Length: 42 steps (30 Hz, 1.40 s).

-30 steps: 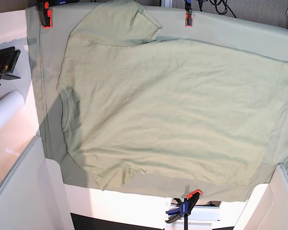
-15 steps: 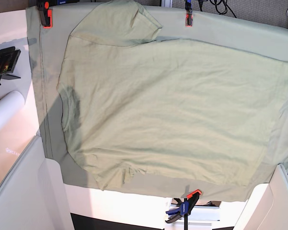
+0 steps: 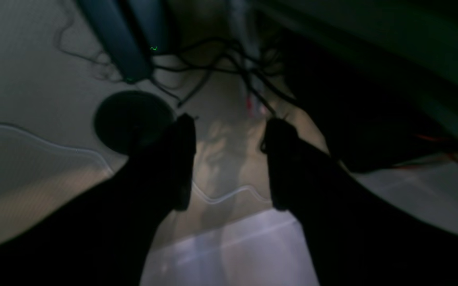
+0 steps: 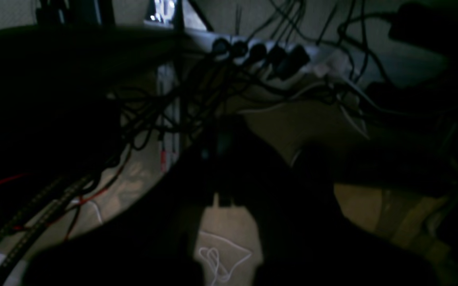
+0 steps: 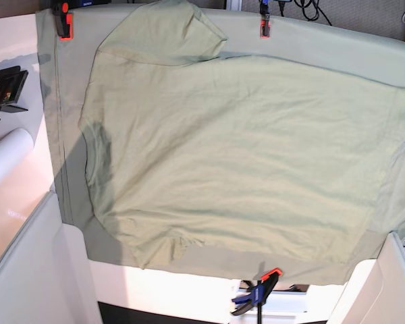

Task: Fold the T-shirt properly

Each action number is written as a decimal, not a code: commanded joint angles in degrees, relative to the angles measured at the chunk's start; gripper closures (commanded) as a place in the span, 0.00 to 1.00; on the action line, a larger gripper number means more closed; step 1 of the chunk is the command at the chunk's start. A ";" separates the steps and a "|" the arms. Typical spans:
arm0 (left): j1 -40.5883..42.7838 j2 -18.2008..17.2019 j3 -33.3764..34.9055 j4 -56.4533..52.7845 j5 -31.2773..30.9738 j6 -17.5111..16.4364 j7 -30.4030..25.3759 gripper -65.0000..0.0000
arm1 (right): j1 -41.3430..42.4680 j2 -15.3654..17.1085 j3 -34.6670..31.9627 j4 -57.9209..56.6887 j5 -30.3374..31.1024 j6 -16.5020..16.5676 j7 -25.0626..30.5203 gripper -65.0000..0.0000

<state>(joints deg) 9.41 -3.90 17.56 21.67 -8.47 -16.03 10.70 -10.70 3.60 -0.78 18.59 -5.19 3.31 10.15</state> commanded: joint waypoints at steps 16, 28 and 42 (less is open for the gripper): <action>24.44 -9.33 -6.51 40.44 -5.92 -4.68 2.67 0.51 | -30.05 8.24 -0.90 48.46 15.23 4.04 -13.14 0.72; 37.92 -10.93 -24.61 68.89 -17.90 -16.72 9.35 0.51 | -43.95 9.81 9.20 81.09 27.67 3.98 -19.63 0.66; 45.05 -12.50 -35.17 84.15 -26.51 -17.73 13.18 0.51 | -43.23 6.99 18.64 98.55 36.24 2.56 -21.99 0.61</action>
<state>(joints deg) 53.67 -15.92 -17.21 104.86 -34.13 -33.23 24.47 -53.47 10.37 17.41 116.31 30.63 5.61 -12.93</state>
